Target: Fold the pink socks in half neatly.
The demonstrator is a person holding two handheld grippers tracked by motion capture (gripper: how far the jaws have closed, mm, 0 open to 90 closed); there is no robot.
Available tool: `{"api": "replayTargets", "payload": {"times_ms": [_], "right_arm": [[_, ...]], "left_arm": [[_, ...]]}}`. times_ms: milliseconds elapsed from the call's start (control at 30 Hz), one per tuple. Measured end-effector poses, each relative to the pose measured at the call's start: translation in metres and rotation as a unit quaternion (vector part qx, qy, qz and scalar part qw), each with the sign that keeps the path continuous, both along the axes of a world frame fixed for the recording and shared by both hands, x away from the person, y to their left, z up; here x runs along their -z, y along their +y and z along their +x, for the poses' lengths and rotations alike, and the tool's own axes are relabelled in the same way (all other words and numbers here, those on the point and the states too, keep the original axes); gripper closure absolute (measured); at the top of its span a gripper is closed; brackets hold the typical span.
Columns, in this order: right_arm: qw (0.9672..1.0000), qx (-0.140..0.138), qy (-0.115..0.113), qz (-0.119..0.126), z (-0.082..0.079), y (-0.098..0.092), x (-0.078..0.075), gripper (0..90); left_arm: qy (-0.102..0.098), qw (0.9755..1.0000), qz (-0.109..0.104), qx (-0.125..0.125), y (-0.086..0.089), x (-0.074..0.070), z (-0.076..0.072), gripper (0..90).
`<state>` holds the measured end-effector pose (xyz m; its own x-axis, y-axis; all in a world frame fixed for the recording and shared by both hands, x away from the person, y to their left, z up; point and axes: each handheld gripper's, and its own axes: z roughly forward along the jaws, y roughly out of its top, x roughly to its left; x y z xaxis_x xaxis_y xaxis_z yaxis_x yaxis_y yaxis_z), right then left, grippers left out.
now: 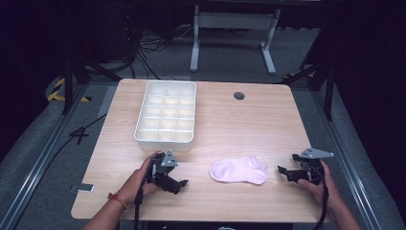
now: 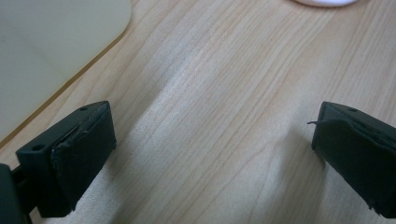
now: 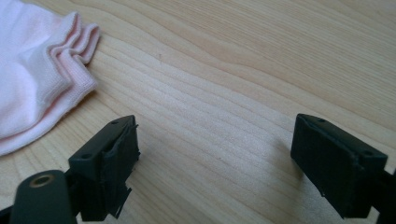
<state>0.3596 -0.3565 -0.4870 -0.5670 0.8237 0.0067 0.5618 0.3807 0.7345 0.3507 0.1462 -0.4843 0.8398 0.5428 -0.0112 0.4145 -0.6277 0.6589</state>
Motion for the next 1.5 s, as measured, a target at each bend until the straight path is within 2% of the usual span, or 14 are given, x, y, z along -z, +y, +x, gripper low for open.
{"api": "replayTargets", "payload": {"times_ms": [133, 533, 700, 767, 900, 1000, 1233, 1367, 1433, 1500], "right_arm": [[1.0, -0.001, 0.0, 0.0, 0.0, 0.0, 0.0, 15.3], [1.0, -0.002, 0.0, -0.001, 0.001, 0.0, 0.0, 15.1], [0.9999, -0.01, 0.008, -0.004, 0.001, -0.002, -0.001, 15.7], [0.9998, -0.015, 0.007, -0.004, 0.0, -0.002, -0.002, 18.4], [0.9996, -0.025, 0.011, 0.006, 0.0, -0.002, -0.004, 20.8], [0.9995, -0.028, 0.002, 0.012, -0.002, -0.001, -0.007, 21.8], [0.9978, -0.056, -0.029, 0.018, -0.01, 0.011, -0.021, 29.9], [0.9958, -0.084, -0.021, 0.032, -0.013, 0.02, -0.025, 40.5], [0.9941, -0.094, -0.03, 0.045, -0.014, 0.024, -0.028, 45.0], [0.9929, -0.105, -0.032, 0.047, -0.015, 0.029, -0.031, 50.9]], "left_arm": [[0.001, 0.9999, 0.0, 0.013, 0.004, 0.0, 0.0, 0.0], [0.0, 0.9999, -0.001, 0.012, 0.006, 0.0, -0.001, 0.2], [0.0, 0.9999, -0.001, 0.015, 0.007, 0.0, -0.001, 0.2], [0.0, 0.9997, 0.0, 0.025, 0.008, 0.0, 0.0, 0.2], [0.001, 0.9995, 0.001, 0.033, 0.011, 0.0, 0.001, 0.3], [0.001, 0.9995, 0.001, 0.032, 0.011, 0.0, 0.001, 0.3], [0.001, 0.9995, 0.001, 0.032, 0.011, 0.0, 0.001, 0.2], [0.001, 0.9995, 0.001, 0.032, 0.011, 0.0, 0.001, 0.2], [0.001, 0.9995, 0.001, 0.032, 0.011, 0.0, 0.001, 0.2], [0.001, 0.9995, 0.001, 0.032, 0.011, 0.0, 0.001, 0.2]]}}
